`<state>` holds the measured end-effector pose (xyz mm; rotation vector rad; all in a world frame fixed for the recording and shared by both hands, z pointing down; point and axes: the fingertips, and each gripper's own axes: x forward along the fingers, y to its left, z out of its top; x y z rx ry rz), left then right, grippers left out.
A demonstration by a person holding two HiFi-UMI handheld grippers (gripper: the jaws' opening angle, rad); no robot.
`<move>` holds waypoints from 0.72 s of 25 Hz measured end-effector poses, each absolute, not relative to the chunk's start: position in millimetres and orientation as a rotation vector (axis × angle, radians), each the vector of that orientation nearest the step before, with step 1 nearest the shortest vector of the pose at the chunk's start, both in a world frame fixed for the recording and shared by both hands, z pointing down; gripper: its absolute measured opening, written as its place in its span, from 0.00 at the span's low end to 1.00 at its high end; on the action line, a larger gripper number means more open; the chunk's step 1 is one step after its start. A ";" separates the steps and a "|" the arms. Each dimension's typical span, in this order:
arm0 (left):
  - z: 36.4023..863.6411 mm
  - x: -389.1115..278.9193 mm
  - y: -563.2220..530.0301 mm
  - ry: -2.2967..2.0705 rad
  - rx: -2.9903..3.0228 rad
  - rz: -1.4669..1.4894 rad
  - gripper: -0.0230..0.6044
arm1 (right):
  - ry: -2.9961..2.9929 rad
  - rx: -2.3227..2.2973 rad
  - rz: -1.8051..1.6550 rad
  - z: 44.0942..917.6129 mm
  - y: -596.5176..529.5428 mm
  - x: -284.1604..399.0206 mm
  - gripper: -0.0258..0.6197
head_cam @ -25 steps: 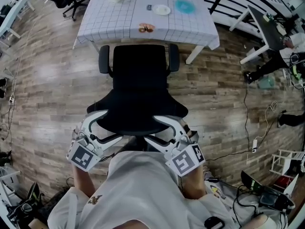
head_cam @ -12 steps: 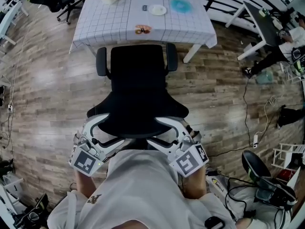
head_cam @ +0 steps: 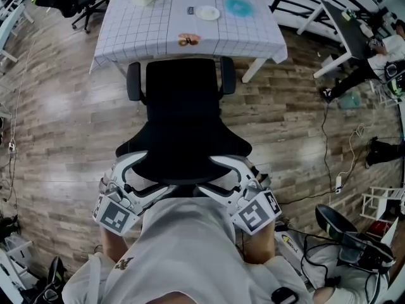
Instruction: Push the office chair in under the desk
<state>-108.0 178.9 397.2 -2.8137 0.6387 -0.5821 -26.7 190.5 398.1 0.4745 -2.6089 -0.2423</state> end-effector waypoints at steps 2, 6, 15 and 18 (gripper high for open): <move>398.4 -107.9 175.6 0.635 -2.819 -0.571 0.65 | -2.608 0.481 -0.243 398.3 186.7 -27.2 0.51; 399.3 -105.7 169.2 0.629 -2.820 -0.575 0.66 | -2.598 0.486 -0.238 399.2 181.0 -25.6 0.51; 402.6 -94.7 145.7 0.655 -2.821 -0.618 0.66 | -2.598 0.473 -0.265 401.4 156.3 -14.6 0.51; 403.9 -88.0 136.2 0.669 -2.818 -0.625 0.65 | -2.603 0.465 -0.277 401.8 145.8 -7.6 0.51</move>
